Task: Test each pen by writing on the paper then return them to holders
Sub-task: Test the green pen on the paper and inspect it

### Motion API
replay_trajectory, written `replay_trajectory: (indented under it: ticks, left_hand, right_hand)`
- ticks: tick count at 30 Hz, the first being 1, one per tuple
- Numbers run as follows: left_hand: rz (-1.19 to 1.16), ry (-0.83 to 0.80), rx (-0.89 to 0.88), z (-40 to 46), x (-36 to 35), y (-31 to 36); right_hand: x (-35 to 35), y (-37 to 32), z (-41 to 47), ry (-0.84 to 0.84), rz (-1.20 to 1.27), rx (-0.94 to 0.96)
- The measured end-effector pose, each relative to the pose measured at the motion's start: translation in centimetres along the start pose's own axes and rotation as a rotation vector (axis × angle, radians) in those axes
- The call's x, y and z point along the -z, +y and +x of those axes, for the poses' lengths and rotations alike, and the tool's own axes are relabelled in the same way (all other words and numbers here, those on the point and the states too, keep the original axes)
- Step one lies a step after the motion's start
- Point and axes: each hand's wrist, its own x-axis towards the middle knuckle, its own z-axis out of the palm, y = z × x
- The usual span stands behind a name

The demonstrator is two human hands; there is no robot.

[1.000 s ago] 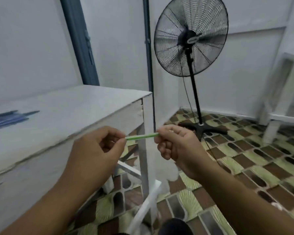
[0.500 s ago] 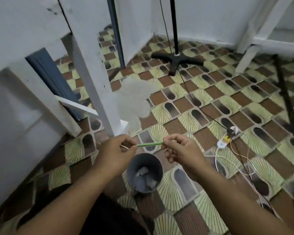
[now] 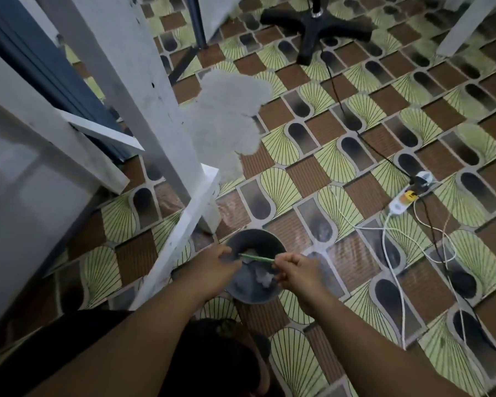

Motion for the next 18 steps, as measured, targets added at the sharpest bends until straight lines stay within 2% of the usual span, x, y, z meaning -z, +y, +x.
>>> replay_trajectory:
  ticks: [7,12,18]
  left_hand:
    - [-0.024,0.045,0.041,1.1,0.5,-2.6]
    - [-0.063,0.062,0.04,0.8,0.8,-2.6]
    - [-0.136,0.165,-0.091,-1.5,1.5,-0.1]
  right_hand:
    - [-2.7,3.2,2.6,-0.022,-0.081,-0.088]
    - [-2.9,2.9,1.7,-0.055,-0.115,0.017]
    - [-3.1,0.1,-1.9,-0.043,-0.187,0.202]
